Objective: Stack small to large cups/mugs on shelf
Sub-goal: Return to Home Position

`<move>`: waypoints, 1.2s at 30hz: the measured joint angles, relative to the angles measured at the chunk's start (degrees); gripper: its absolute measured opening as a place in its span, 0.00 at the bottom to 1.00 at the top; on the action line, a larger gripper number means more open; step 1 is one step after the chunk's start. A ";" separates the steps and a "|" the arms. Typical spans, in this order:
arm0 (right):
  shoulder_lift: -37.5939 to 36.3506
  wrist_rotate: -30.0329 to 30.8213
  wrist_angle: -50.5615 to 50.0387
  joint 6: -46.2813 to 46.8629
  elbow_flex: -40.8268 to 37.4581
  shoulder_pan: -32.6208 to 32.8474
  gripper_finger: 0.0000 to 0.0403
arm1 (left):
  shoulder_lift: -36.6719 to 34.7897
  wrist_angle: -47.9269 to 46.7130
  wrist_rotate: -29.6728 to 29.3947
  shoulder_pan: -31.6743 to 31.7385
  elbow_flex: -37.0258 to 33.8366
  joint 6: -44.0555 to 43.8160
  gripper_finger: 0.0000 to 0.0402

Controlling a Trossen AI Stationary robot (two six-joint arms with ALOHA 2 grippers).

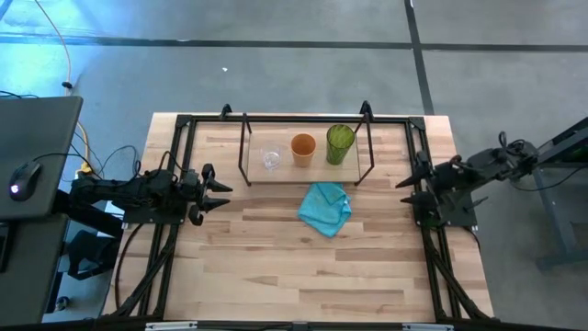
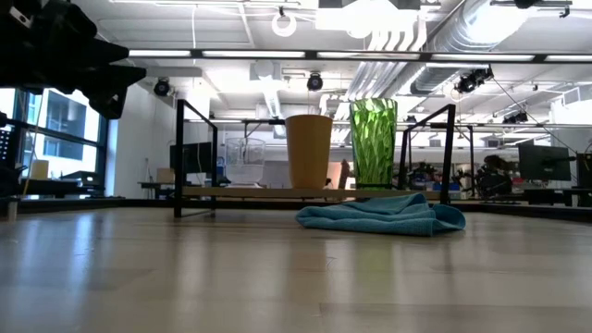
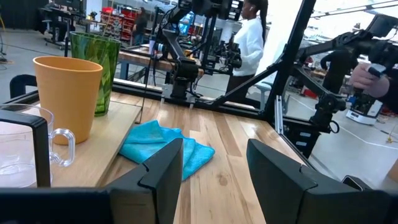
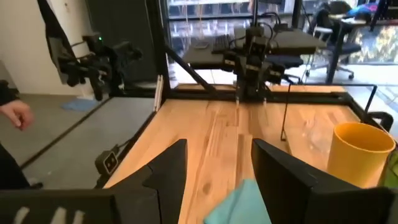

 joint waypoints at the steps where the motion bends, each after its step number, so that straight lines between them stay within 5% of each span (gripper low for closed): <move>1: -1.30 -0.09 0.99 -0.20 -1.36 -0.01 0.43 | 0.00 0.00 0.00 0.00 0.00 0.00 0.42; 12: -16.37 0.22 10.43 -0.13 -14.59 -0.01 0.43 | 0.00 0.00 0.00 0.00 0.00 0.00 0.42; 36: -20.23 -8.48 1.77 -2.41 -11.51 -0.01 0.33 | 0.00 0.00 0.00 0.00 0.00 0.00 0.42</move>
